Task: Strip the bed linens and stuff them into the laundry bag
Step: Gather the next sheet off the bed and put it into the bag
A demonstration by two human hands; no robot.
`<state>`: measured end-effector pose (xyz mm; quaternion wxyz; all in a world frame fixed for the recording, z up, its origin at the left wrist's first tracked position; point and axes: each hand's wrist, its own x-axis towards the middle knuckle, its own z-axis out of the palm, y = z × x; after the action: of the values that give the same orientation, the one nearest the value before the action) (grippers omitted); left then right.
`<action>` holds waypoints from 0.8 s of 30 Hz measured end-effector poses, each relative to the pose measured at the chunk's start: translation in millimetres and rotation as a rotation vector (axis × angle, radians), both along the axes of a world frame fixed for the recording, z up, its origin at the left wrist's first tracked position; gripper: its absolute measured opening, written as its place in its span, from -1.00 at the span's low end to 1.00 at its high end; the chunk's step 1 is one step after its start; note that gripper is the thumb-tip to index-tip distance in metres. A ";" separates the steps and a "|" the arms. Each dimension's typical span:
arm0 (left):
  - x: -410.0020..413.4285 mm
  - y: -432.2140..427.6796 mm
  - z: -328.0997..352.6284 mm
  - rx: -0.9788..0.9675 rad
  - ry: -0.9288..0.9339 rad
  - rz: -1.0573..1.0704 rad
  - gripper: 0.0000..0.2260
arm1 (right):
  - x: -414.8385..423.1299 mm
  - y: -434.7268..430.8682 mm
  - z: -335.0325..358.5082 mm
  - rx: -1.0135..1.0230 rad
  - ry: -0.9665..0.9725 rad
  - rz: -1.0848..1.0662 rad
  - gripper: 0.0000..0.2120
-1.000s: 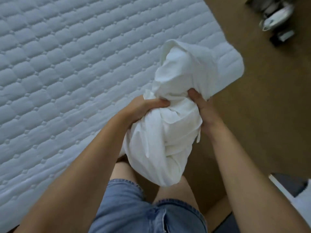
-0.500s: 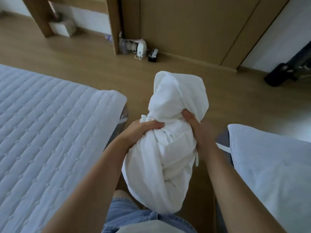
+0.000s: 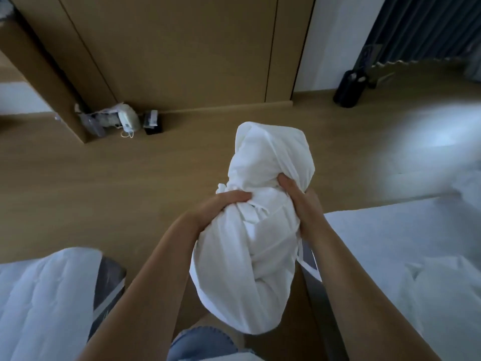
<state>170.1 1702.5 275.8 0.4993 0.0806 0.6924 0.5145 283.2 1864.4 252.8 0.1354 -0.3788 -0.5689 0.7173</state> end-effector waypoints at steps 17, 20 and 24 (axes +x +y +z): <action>-215.8 438.6 9.3 -0.001 0.064 -0.332 -0.72 | -169.1 390.5 -21.5 -0.053 0.144 -0.317 -0.20; -247.3 530.4 9.0 0.005 0.059 -0.345 -0.70 | -200.8 478.8 -22.9 -0.052 0.148 -0.339 -0.13; -276.2 651.7 20.9 0.035 0.024 -0.381 -0.69 | -222.5 592.2 -4.2 -0.041 0.131 -0.414 -0.17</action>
<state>-106.0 2354.1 296.6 0.5781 0.2251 0.6614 0.4216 60.7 2456.6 248.6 0.3088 -0.4430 -0.4542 0.7086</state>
